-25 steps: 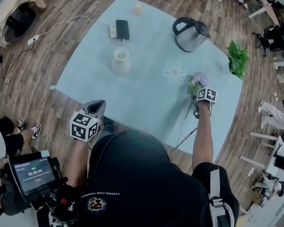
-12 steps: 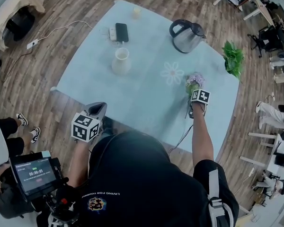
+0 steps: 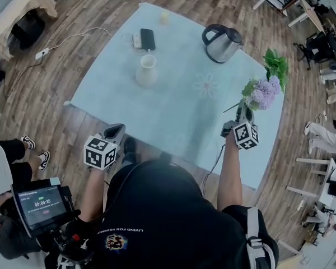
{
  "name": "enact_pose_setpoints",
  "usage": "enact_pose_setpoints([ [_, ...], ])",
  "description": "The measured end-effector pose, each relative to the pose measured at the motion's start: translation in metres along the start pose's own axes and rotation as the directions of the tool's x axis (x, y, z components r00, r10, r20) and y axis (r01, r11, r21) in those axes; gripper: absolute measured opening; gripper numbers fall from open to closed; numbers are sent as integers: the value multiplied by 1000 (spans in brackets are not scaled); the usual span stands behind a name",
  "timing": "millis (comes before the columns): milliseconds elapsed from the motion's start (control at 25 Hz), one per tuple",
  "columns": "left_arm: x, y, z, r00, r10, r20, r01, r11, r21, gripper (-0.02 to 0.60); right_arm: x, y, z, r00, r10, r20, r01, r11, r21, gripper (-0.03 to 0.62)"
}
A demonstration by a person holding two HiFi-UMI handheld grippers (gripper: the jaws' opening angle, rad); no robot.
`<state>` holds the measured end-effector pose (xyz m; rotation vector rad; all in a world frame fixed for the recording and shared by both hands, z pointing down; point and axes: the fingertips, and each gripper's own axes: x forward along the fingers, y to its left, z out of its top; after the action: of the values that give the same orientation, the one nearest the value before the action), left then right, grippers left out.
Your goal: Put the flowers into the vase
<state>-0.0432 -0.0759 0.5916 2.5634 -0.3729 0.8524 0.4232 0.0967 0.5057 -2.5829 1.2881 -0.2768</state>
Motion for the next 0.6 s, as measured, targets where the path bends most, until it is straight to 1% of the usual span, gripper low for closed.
enact_pose_setpoints([
  [40,1,-2,1,1000,-7,0,7,1000,5,8,-4,15,13,999,16,41,-12,996,-91,48],
  [80,3,-5,1,1000,-13,-2,13,1000,13,8,-6,29,20,998,33,57,-24,988,-150,48],
  [160,5,-11,0,1000,-26,-9,26,999,24,8,-9,47,25,996,63,60,-50,979,-200,48],
  [360,10,-22,8,998,-56,0,56,997,48,8,-11,61,27,993,98,59,-83,974,-212,48],
  [600,8,-18,8,999,-51,1,51,997,57,8,-12,70,33,991,114,69,-96,970,-225,48],
])
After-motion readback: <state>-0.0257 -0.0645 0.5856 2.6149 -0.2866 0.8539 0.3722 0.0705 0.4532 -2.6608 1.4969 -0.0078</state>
